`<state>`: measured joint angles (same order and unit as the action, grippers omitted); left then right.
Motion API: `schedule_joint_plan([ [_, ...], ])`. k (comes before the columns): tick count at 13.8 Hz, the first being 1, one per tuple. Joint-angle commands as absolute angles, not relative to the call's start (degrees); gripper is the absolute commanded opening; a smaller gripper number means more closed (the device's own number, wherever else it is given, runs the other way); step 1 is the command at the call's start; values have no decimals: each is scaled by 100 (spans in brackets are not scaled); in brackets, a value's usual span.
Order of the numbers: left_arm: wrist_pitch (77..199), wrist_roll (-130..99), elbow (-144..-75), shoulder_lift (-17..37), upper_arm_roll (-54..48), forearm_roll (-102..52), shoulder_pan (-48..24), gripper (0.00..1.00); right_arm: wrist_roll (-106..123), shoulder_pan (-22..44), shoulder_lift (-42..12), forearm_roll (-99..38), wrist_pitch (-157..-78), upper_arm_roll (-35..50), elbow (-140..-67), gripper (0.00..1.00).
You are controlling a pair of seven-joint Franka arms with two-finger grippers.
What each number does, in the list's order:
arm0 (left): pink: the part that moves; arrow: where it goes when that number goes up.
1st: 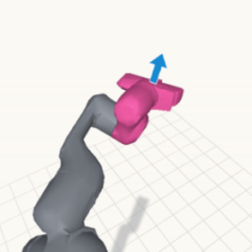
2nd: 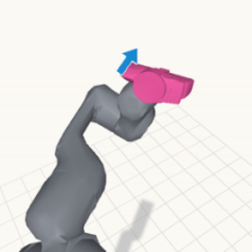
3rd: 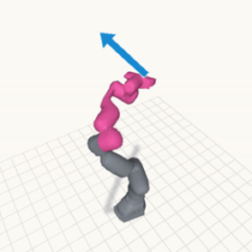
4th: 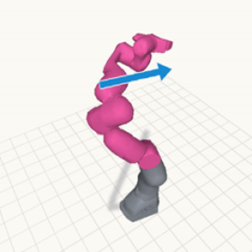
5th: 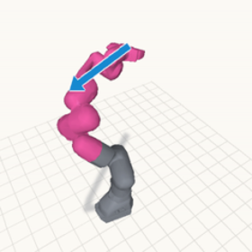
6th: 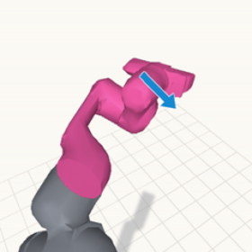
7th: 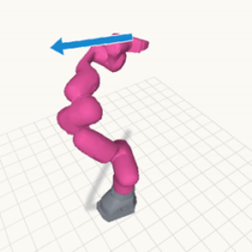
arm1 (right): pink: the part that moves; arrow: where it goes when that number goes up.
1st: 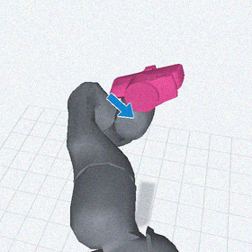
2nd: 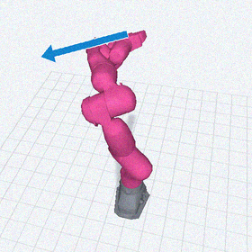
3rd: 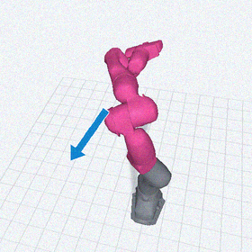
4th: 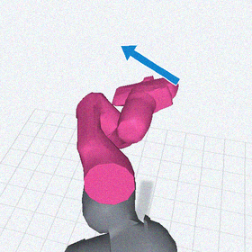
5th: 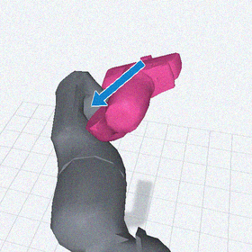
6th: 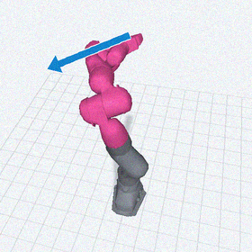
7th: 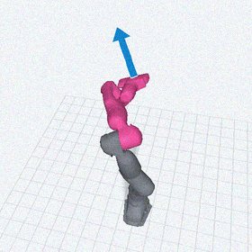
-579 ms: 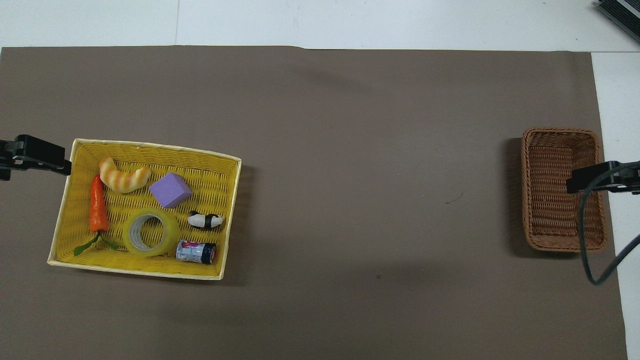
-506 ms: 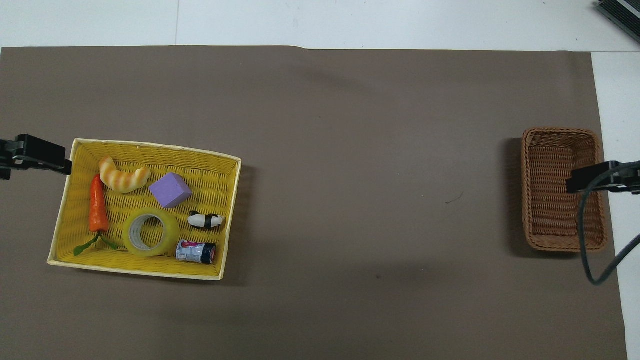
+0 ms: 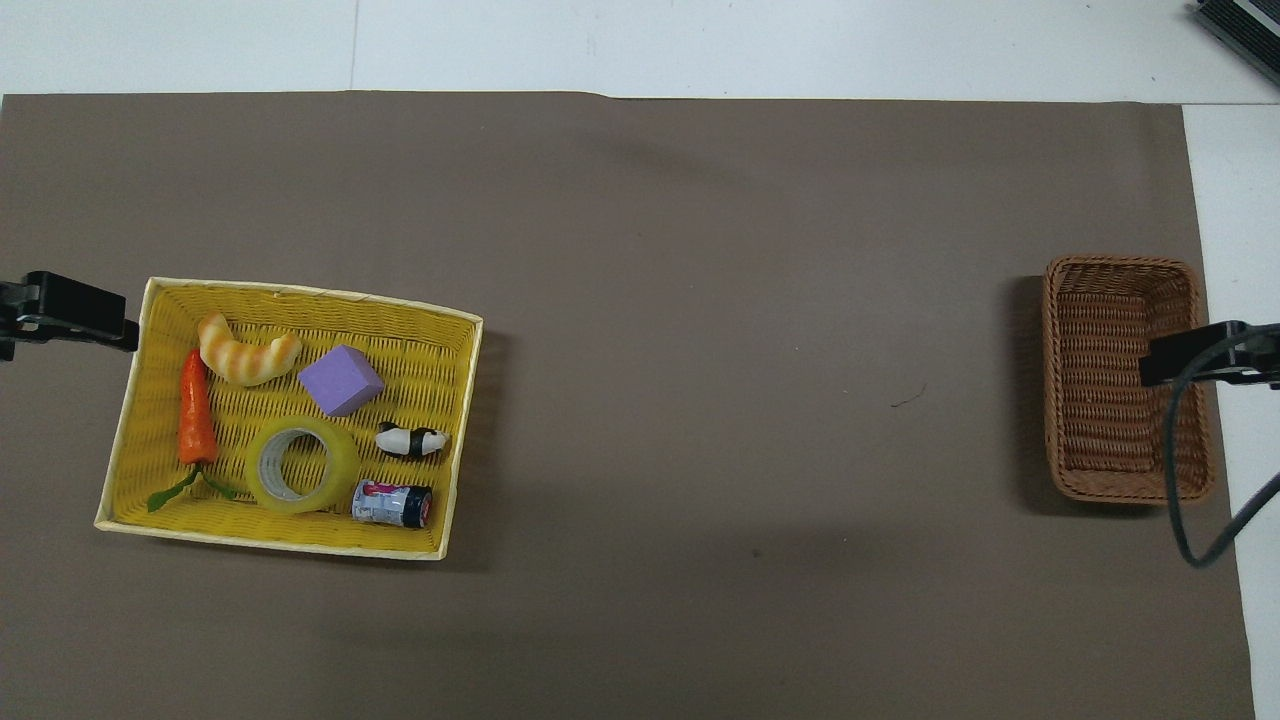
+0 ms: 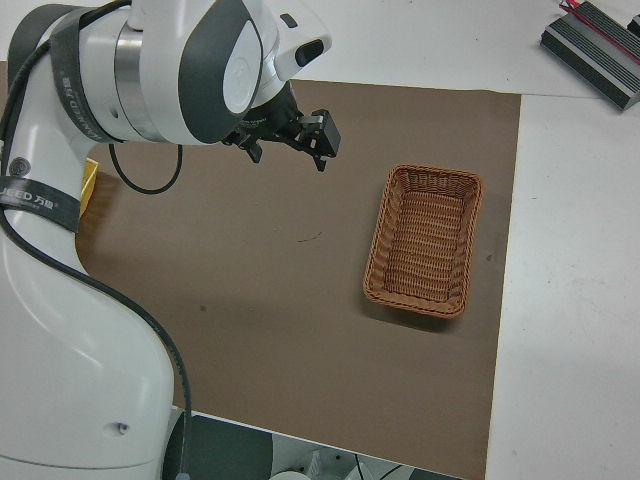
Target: Move tape to another basket
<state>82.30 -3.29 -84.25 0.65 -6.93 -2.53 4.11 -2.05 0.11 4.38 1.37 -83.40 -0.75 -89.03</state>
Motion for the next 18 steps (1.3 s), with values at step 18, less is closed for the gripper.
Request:
schedule_joint_plan([
  [18, 8297, -272, -8710, -132, -659, -272, 439, 100, -26, -79, 571, 79, -8481, -53, -9105, 100],
])
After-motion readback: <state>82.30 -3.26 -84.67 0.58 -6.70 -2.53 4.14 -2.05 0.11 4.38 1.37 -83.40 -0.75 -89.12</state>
